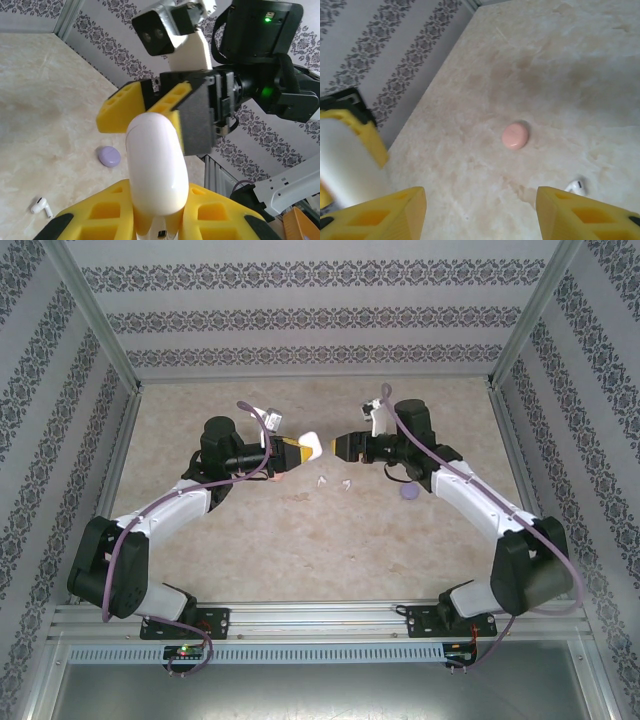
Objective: Insert the wireless bluetooth earbuds into the charging case
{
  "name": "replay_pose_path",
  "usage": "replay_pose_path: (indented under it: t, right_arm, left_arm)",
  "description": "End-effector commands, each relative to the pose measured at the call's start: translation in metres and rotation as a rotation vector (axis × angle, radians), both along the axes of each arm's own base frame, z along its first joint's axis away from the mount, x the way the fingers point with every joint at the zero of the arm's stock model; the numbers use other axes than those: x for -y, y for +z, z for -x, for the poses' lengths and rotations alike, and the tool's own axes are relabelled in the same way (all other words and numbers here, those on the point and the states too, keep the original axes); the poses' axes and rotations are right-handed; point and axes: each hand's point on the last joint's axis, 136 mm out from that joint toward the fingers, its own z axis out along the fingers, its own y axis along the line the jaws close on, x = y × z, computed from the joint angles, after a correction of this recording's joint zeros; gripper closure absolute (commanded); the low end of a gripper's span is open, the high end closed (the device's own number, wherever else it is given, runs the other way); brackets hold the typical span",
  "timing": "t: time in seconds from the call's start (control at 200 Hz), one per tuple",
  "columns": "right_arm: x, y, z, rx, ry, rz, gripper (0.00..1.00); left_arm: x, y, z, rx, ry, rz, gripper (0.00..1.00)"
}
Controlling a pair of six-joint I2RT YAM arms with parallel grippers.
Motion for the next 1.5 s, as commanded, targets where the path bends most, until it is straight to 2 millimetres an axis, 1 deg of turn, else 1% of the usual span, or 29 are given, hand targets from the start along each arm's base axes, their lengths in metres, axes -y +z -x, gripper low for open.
replay_pose_path:
  t: [0.0, 0.14, 0.37, 0.415, 0.53, 0.724, 0.804, 0.869, 0.934, 1.014, 1.134, 1.224, 1.339, 1.424, 1.494]
  right_arm:
    - [-0.01, 0.042, 0.022, 0.088, 0.074, -0.083, 0.39]
    - [-0.023, 0.058, 0.028, 0.12, 0.106, -0.091, 0.37]
    - [-0.042, 0.056, 0.017, 0.115, 0.132, -0.084, 0.37]
    - [-0.043, 0.053, 0.014, 0.11, 0.126, -0.077, 0.38]
    - [-0.04, 0.036, 0.002, 0.083, 0.102, -0.053, 0.4]
    - [-0.02, 0.003, -0.017, 0.02, 0.023, -0.041, 0.44]
    - [-0.016, -0.003, -0.022, 0.001, 0.005, -0.046, 0.45]
    - [-0.018, -0.006, -0.023, -0.013, 0.008, -0.054, 0.45]
    - [-0.02, -0.003, -0.023, -0.017, 0.02, -0.067, 0.46]
    - [-0.017, 0.008, -0.019, 0.003, 0.021, -0.073, 0.46]
    - [-0.006, 0.022, -0.005, 0.019, 0.028, -0.091, 0.46]
    - [0.0, 0.031, 0.01, 0.028, 0.062, -0.124, 0.46]
    - [-0.005, 0.043, 0.026, 0.031, 0.143, -0.173, 0.46]
    - [-0.011, 0.049, 0.03, 0.026, 0.181, -0.2, 0.46]
    - [-0.014, 0.052, 0.03, 0.023, 0.191, -0.211, 0.48]
  left_arm:
    - [0.002, 0.028, 0.003, 0.08, -0.032, 0.037, 1.0]
    - [0.003, 0.028, 0.002, 0.078, -0.031, 0.034, 1.0]
    - [0.003, 0.03, 0.002, 0.078, -0.034, 0.034, 1.0]
    - [0.003, 0.031, 0.002, 0.079, -0.034, 0.035, 1.0]
    - [0.003, 0.034, 0.004, 0.085, -0.036, 0.04, 1.0]
    - [0.003, 0.045, 0.01, 0.107, -0.046, 0.054, 1.0]
    - [0.003, 0.049, 0.012, 0.117, -0.049, 0.058, 1.0]
    - [0.003, 0.05, 0.013, 0.12, -0.051, 0.059, 1.0]
    - [0.005, 0.052, 0.014, 0.124, -0.054, 0.06, 1.0]
    - [0.005, 0.051, 0.013, 0.123, -0.051, 0.06, 1.0]
    - [0.005, 0.05, 0.013, 0.123, -0.054, 0.06, 1.0]
    - [0.006, 0.049, 0.013, 0.123, -0.058, 0.06, 1.0]
    - [0.007, 0.051, 0.015, 0.126, -0.069, 0.065, 1.0]
    - [0.009, 0.054, 0.015, 0.133, -0.074, 0.076, 1.0]
    - [0.009, 0.056, 0.014, 0.136, -0.075, 0.085, 1.0]
